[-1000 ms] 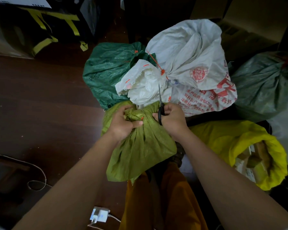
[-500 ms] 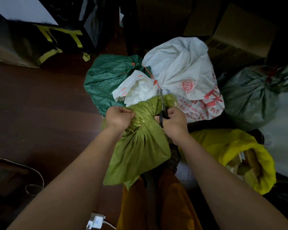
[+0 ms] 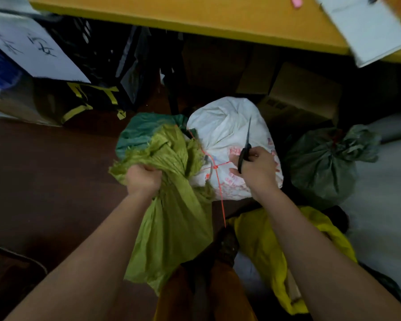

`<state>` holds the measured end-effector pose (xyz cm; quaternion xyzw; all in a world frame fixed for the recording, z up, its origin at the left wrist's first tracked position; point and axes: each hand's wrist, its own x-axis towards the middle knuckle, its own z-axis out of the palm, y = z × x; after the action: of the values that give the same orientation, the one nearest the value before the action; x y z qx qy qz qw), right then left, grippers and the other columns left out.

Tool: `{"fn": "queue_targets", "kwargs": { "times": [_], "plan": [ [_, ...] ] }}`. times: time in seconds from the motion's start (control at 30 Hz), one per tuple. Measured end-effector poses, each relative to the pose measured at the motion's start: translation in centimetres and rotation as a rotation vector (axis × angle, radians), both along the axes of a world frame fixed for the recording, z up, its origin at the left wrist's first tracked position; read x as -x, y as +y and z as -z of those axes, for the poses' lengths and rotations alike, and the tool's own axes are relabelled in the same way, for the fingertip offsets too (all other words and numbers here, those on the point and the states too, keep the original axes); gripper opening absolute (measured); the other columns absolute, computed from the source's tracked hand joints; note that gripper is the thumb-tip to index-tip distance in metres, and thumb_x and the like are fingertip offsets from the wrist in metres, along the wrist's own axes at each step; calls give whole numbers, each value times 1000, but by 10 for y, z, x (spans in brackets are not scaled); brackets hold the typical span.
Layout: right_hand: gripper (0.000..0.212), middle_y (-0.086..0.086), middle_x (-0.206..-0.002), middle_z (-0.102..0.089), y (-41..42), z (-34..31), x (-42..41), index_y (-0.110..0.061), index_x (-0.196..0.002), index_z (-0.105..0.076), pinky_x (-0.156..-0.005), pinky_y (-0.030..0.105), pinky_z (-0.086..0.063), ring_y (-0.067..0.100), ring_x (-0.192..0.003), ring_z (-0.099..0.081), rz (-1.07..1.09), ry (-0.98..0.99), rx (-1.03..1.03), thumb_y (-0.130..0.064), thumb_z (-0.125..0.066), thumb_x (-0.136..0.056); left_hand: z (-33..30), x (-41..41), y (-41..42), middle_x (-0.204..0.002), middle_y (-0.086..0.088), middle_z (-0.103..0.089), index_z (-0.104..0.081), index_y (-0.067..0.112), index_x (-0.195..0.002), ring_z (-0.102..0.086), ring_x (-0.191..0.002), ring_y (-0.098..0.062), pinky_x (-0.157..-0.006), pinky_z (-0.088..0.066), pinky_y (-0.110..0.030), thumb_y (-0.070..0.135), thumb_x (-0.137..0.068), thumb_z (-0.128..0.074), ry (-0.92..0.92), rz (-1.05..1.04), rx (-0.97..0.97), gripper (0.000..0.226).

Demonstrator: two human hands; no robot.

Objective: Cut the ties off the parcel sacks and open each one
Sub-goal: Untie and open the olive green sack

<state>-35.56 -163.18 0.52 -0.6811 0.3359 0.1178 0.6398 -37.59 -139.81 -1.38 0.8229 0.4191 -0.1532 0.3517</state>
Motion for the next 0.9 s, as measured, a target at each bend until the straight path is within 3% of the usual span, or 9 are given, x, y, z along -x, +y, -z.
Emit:
{"fn": "queue_targets", "kwargs": {
  "times": [0.1,0.27,0.47,0.67,0.8,0.9],
  "plan": [
    [25,6,-80,-62,-1,-39,-16,-1,-90,-55,-56,21,-55,11,-70,-66,-45,-68,-57,-1,-78,-79,-11,-2,-10,-76,-11,-67,-72,2,-76,-60,-70,-28,-70,-56,-39,14,-78,-71,43,72,-2,12],
    [24,4,-74,-61,-12,-99,-50,0,-92,-59,-56,18,-53,3,-61,-66,-60,-219,-50,-7,-78,-79,-37,-19,-19,-78,-9,-71,-75,6,-72,-59,-66,-17,-64,-53,-30,8,-67,-81,56,131,53,8],
    [22,8,-78,-65,-9,-141,-94,-7,-89,-57,-59,22,-55,9,-67,-69,3,-305,-160,-4,-77,-80,-64,-41,-26,-62,6,-58,-63,15,-62,-53,-57,-11,-52,-40,-22,3,-64,-82,-122,180,36,22],
    [21,17,-84,-66,9,-163,-128,-1,-90,-52,-67,27,-58,25,-75,-74,68,-347,-344,3,-71,-84,-74,-55,-12,-63,-4,-58,-61,6,-69,-52,-53,-14,-49,-41,-20,3,-64,-86,-280,100,61,25],
    [22,16,-88,-61,30,-186,-160,-1,-94,-50,-66,26,-58,19,-66,-73,145,-396,-412,5,-69,-84,-75,-65,-4,-67,-12,-63,-61,4,-70,-54,-56,-20,-54,-49,-29,4,-66,-85,-279,77,57,23],
    [21,15,-89,-57,47,-207,-191,0,-97,-52,-63,27,-58,15,-54,-69,232,-413,-524,10,-66,-84,-76,-72,0,-68,-13,-63,-59,6,-67,-53,-55,-19,-51,-46,-27,4,-67,-84,-285,86,68,25]
  ]
}}
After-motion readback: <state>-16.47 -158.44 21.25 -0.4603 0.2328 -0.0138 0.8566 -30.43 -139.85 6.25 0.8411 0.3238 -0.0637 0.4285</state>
